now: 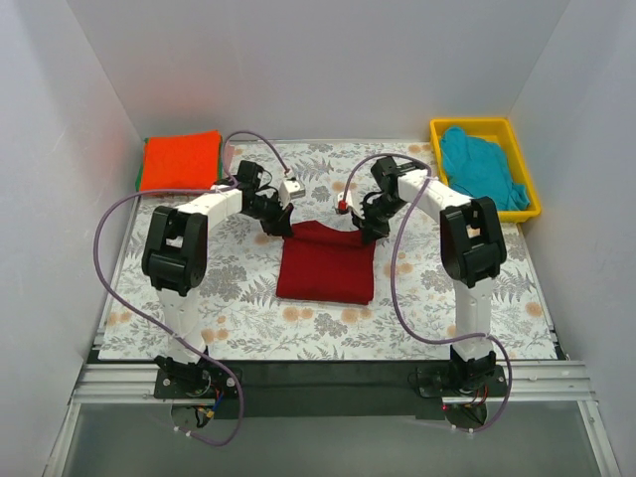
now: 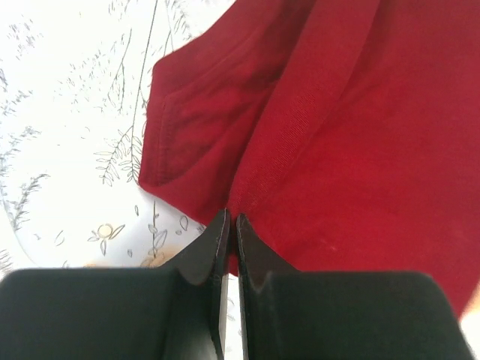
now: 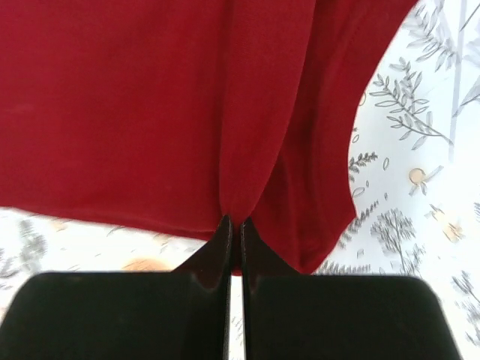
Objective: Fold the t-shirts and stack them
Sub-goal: Fold the tshirt
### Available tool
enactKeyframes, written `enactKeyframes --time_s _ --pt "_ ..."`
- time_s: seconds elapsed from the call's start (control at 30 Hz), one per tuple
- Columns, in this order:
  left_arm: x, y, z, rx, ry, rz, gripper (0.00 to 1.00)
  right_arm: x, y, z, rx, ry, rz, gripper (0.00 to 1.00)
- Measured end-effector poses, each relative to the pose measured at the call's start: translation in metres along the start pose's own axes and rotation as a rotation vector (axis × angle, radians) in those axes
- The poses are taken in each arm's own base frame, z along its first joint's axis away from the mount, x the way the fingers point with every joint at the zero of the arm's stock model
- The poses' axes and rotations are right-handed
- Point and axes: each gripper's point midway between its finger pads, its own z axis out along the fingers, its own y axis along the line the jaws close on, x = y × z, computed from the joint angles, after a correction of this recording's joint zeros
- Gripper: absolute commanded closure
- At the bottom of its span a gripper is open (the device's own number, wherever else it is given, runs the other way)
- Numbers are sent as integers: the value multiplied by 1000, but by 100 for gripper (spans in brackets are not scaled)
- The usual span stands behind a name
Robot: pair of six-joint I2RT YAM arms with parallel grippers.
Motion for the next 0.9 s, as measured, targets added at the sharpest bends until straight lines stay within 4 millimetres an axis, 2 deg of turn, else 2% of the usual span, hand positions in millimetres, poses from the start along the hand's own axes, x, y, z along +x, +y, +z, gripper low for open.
enactKeyframes --time_s 0.1,0.2,0.27,0.37,0.53,0.6,0.67,0.73,0.9 --pt "12 7 13 -8 12 -46 100 19 -9 24 -40 12 46 99" --pt "17 5 16 -15 10 -70 100 18 -9 25 -44 -7 62 99" --pt "21 -5 15 -12 9 -78 100 20 -6 27 -36 -15 61 99" --pt "36 -38 8 11 29 -87 100 20 16 28 -44 -26 66 99" --pt "50 -117 -10 80 63 -50 100 23 87 31 -120 -5 86 99" --pt "47 -136 -19 92 60 -37 100 20 107 29 -141 -10 99 99" --pt "37 -141 -30 81 38 -27 100 14 114 20 -130 -24 110 99" --pt "25 -142 -38 73 23 -24 100 4 112 8 -96 -49 105 99" --pt "-2 -124 -44 17 -11 12 100 -26 88 -23 0 -113 55 99"
